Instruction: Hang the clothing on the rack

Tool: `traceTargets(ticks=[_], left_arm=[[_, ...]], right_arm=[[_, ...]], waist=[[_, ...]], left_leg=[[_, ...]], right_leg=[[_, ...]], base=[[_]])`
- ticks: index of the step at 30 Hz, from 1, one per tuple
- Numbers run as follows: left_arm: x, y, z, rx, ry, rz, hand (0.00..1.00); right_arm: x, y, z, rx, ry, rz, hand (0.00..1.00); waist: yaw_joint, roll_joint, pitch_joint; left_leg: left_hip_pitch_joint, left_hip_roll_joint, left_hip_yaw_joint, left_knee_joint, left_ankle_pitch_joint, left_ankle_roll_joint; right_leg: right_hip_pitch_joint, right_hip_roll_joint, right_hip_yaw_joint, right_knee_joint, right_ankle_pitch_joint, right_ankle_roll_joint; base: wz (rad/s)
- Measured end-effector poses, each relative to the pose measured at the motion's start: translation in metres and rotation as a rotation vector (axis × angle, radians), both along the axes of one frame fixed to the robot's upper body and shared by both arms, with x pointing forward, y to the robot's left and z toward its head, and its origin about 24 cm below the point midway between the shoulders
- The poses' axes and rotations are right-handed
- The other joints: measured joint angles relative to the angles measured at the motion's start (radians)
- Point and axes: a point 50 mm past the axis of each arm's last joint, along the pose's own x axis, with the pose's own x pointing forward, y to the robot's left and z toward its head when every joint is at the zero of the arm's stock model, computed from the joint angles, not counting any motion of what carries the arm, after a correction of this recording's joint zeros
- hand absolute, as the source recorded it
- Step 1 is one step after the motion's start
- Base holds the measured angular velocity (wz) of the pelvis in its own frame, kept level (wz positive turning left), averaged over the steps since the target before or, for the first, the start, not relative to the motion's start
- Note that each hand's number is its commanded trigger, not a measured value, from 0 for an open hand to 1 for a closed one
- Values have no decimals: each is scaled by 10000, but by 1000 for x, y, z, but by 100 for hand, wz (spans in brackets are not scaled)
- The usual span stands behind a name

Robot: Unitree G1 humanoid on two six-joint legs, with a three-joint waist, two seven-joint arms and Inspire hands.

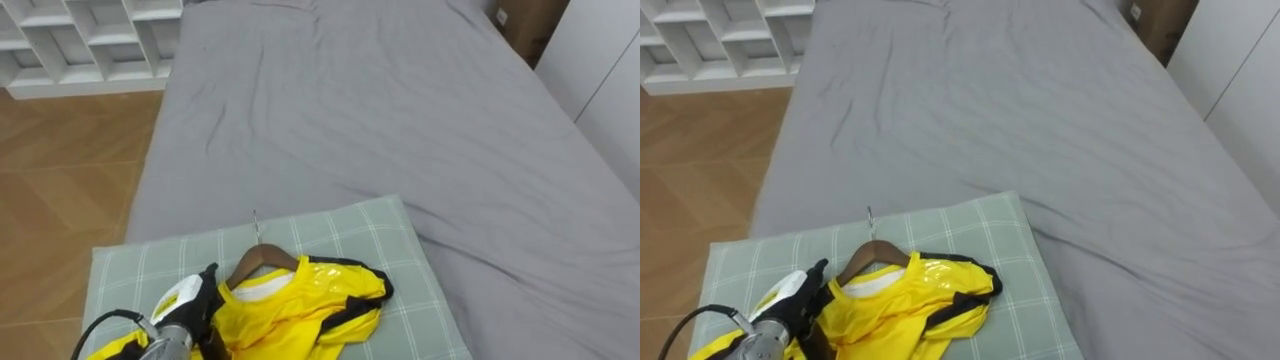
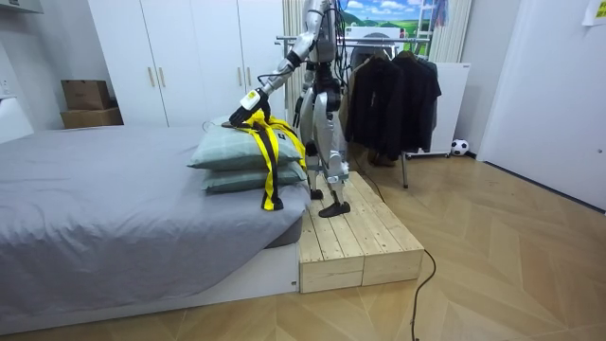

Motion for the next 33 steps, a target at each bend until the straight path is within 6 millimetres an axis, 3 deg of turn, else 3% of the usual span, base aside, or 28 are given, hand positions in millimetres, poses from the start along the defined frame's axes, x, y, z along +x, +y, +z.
traceTargets(ticks=[6,12,24,33], left_arm=[[-12,3,-13,-18,689,308,0],[-15,7,-15,-209,705,694,0],[-24,23,-19,-384,608,1805,0],[-21,30,-15,-141,443,1996,0]], right_arm=[[-1,1,0,31,16,-29,0],[-2,1,-1,137,76,2,0],[-4,5,-2,43,487,577,0],[-4,5,-3,-57,655,874,0]], waist=[[18,-30,11],[62,-228,24],[130,-716,-182],[128,-859,-90]], left_leg=[[16,4,37,-11,0,0],[136,-22,63,-8,-1,0],[26,35,361,22,-6,-7],[1,145,377,-43,-135,-138]], right_leg=[[-3,19,83,0,-4,1],[2,17,163,160,-58,-1],[-171,140,397,182,32,-94],[-197,315,402,139,154,-184]], base=[[-1],[-1],[-6],[0]])
